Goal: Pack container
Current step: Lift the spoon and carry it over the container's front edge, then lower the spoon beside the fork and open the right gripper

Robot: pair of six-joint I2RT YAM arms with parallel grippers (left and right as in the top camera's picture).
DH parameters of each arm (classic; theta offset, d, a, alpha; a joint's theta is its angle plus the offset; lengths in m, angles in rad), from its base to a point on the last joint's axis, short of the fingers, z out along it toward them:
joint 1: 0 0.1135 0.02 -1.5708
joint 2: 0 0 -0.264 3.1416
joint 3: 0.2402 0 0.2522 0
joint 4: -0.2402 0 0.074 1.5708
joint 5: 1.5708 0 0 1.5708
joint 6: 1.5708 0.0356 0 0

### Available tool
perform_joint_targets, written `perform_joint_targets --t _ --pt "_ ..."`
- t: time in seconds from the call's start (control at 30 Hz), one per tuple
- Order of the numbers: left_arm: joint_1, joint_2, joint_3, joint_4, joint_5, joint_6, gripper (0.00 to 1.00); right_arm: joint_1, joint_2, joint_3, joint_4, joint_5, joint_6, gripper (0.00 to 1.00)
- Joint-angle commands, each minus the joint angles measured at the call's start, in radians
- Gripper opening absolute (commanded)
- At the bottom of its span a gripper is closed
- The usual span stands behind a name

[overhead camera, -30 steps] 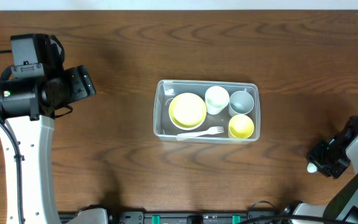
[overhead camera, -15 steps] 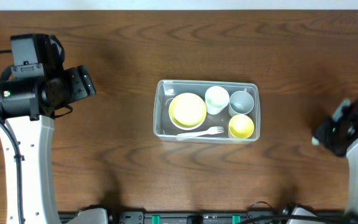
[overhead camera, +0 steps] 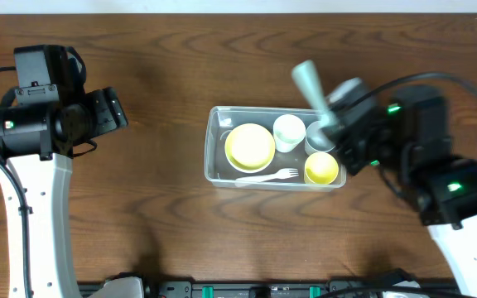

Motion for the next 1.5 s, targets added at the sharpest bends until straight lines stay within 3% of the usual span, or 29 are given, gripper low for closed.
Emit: perform_joint_targets --t 0.0,0.1,0.3,0.63,0.87,1.2,1.47 --pt "0.005 0.006 -0.004 -0.005 0.007 -0.010 0.83 0.137 0.029 0.015 0.016 0.027 -0.254 0.01" --pt "0.005 0.006 -0.004 -0.004 0.007 -0.010 0.83 0.227 0.079 0.015 0.030 0.045 -0.336 0.01" --pt "0.005 0.006 -0.004 -0.005 0.007 -0.010 0.83 0.293 0.231 0.015 0.024 0.072 -0.343 0.01" --pt "0.005 0.006 -0.004 -0.005 0.006 -0.010 0.83 0.281 0.405 0.014 -0.025 0.121 -0.351 0.01" --pt "0.005 0.006 -0.004 -0.004 0.006 -0.010 0.83 0.248 0.456 0.008 -0.118 0.158 -0.358 0.01" --pt "0.005 0.006 -0.004 -0.005 0.007 -0.010 0.83 0.246 0.501 0.008 -0.123 0.157 -0.369 0.01" --pt "0.005 0.006 -0.004 -0.004 0.007 -0.010 0.83 0.246 0.501 0.008 -0.118 0.157 -0.369 0.29"
